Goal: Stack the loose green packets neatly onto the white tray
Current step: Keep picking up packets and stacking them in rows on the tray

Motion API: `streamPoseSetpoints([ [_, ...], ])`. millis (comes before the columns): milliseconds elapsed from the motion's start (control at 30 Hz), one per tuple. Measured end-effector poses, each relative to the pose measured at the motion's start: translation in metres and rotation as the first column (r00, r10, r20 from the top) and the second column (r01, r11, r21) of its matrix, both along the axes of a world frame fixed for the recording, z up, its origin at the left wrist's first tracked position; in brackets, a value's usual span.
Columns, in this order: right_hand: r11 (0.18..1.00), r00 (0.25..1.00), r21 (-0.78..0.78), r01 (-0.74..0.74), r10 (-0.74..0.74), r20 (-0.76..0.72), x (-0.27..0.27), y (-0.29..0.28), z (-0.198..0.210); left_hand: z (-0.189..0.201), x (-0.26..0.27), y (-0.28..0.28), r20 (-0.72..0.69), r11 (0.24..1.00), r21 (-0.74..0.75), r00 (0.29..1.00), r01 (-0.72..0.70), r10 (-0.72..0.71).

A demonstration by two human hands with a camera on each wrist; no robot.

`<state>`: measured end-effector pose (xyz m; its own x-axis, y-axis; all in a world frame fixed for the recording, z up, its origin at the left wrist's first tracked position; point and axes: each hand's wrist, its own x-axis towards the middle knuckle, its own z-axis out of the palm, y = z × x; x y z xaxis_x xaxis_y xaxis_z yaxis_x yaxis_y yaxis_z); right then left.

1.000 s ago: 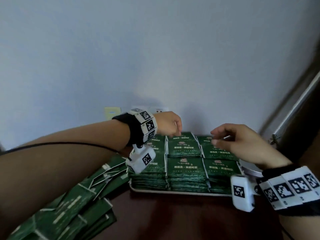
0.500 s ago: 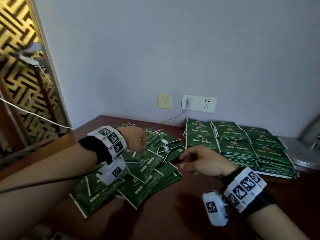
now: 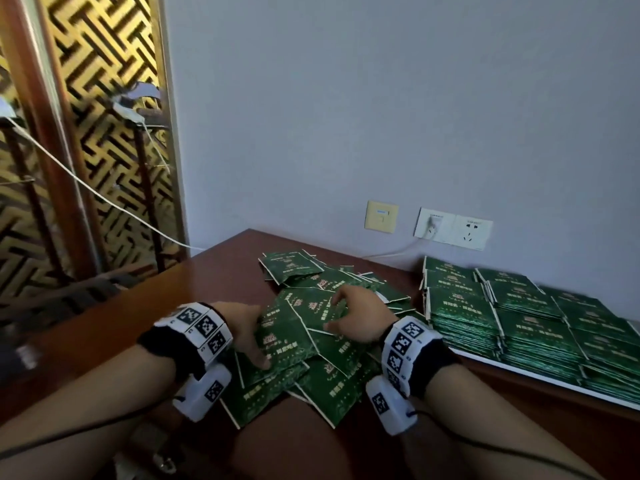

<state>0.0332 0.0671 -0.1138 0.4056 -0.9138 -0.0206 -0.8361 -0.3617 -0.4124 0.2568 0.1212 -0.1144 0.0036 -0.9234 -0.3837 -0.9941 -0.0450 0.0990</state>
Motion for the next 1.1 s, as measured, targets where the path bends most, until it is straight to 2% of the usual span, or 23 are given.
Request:
streamPoseSetpoints([
  [200, 0.994, 0.984, 0.034, -0.099, 0.103, -0.145, 0.035, -0.033, -0.003, -0.008, 0.009, 0.003, -0.077, 0.998, -0.062, 0.997, -0.026, 0.021],
  [433, 0.995, 0.956, 0.06, -0.076, 0.09, -0.28, 0.054, -0.064, -0.016, -0.02, 0.017, -0.001, -0.11, 0.988, -0.099, 0.988, -0.12, 0.109],
  [533, 0.993, 0.958, 0.095, -0.07, 0.093, -0.272, 0.054, -0.073, -0.016, -0.027, 0.016, 0.002, -0.082, 0.978, -0.107, 0.982, -0.181, 0.172],
  [633, 0.994, 0.962, 0.061, -0.086, 0.098, -0.254, 0.055, -0.076, -0.017, -0.029, 0.015, 0.0, -0.153, 0.98, -0.076, 0.973, -0.185, 0.172],
  [767, 0.988, 0.984, 0.109, -0.108, 0.122, -0.128, 0.045, -0.077, -0.015, -0.026, 0.013, -0.003, -0.258, 0.973, -0.055, 0.944, -0.226, 0.205],
  [867, 0.985, 0.993, 0.133, -0.112, 0.105, 0.059, 0.028, -0.073, -0.016, -0.027, 0.012, -0.003, -0.331, 0.971, -0.049, 0.921, -0.235, 0.206],
  [1000, 0.997, 0.962, 0.044, -0.064, 0.05, 0.267, -0.001, -0.061, -0.021, -0.031, 0.007, -0.001, -0.445, 0.968, -0.069, 0.876, -0.242, 0.187],
  [1100, 0.998, 0.907, 0.053, -0.016, -0.008, 0.421, -0.034, -0.044, -0.024, -0.036, 0.004, -0.003, -0.549, 0.965, -0.087, 0.82, -0.247, 0.161],
])
